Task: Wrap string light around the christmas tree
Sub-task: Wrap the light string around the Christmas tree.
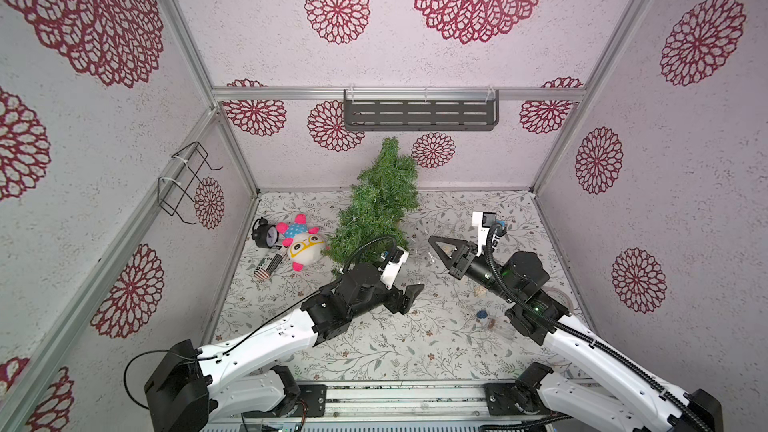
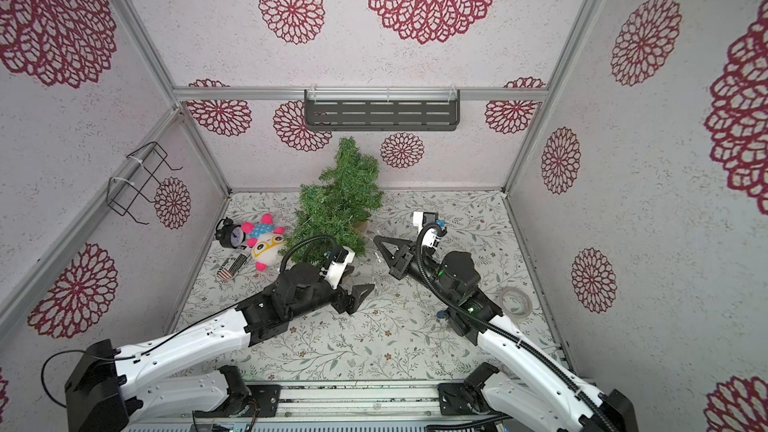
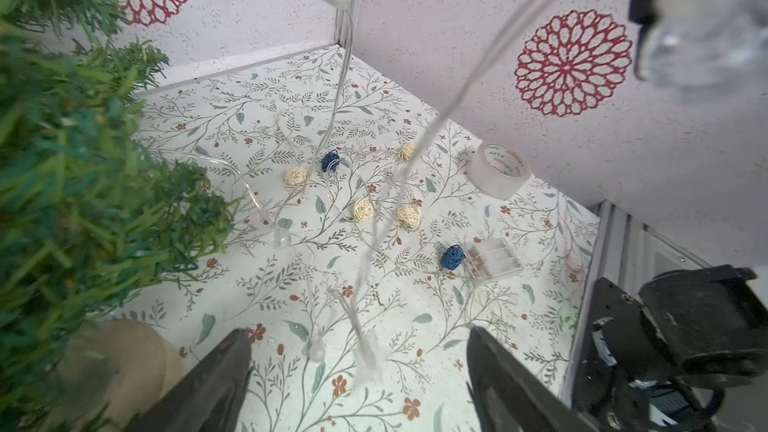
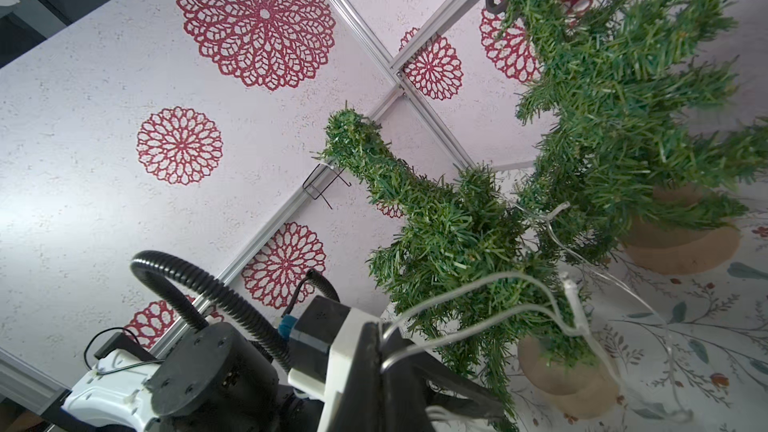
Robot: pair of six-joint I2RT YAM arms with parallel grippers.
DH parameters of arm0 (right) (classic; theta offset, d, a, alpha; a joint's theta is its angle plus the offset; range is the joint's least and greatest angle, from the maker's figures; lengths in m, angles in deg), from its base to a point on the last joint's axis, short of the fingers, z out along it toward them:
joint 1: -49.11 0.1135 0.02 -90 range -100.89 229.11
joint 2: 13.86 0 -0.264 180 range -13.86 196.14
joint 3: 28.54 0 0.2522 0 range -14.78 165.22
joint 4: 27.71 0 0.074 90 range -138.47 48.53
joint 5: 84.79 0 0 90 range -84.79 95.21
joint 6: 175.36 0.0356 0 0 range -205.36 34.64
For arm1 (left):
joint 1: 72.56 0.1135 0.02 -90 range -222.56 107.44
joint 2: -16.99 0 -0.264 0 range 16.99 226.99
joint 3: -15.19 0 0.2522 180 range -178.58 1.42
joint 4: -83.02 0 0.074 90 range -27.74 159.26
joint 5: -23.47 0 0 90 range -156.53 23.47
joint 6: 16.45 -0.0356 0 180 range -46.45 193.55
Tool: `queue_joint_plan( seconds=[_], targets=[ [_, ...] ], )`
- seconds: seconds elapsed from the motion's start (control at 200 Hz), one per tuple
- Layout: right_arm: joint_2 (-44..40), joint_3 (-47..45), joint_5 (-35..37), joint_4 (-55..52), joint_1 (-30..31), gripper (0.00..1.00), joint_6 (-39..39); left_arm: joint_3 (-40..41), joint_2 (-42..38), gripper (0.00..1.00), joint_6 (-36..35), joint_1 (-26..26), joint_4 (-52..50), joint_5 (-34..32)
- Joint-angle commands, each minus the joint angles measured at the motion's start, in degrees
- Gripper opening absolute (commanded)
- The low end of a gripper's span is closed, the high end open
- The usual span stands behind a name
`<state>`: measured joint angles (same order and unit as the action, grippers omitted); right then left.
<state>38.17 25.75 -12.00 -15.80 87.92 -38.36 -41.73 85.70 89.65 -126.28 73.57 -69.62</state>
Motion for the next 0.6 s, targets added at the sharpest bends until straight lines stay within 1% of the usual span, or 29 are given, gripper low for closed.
queue_joint_plan(
  seconds=[0.0, 0.115, 0.255, 0.285, 0.35, 0.455, 0.55, 0.575, 0.595],
  targets=[
    [-1.2, 1.8, -2.2, 4.5, 0.5, 0.00, 2.5, -1.8, 1.5, 0.82, -3.1, -0.8, 5.3, -3.7],
    [-0.8, 2.3, -3.1, 5.9, 0.8, 0.00, 3.1, -3.9, 4.3, 0.77, -4.3, -0.8, 6.7, -1.8],
    [-0.9, 2.4, -3.5, 7.2, 0.9, 0.00, 3.4, -4.8, 6.6, 0.66, -5.6, -0.8, 8.4, -1.5],
    [-0.9, 2.3, -3.6, 7.7, 0.8, 0.00, 3.6, -5.0, 6.7, 0.61, -5.7, -0.8, 8.7, -1.4],
    [-1.0, 2.1, -3.3, 8.3, 0.8, 0.00, 3.6, -5.4, 6.4, 0.44, -5.7, -0.8, 8.4, -1.2],
    [-0.8, 1.8, -2.5, 8.9, 0.8, 0.00, 3.4, -5.3, 4.1, 0.21, -4.6, -0.8, 6.8, 0.4],
    [-0.4, 1.5, -1.1, 9.8, 0.6, 0.00, 2.9, -6.8, 0.7, 0.04, -2.5, -0.9, 0.0, 3.6],
    [-0.2, 1.4, -0.4, 9.8, 0.5, 0.00, 2.7, -7.4, -0.4, 0.00, -1.7, -1.0, -2.3, 4.5],
    [0.0, 1.3, 0.1, 9.7, 0.4, 0.00, 2.7, -7.8, -1.2, 0.00, -1.0, -1.2, -4.1, 5.3]
  ],
)
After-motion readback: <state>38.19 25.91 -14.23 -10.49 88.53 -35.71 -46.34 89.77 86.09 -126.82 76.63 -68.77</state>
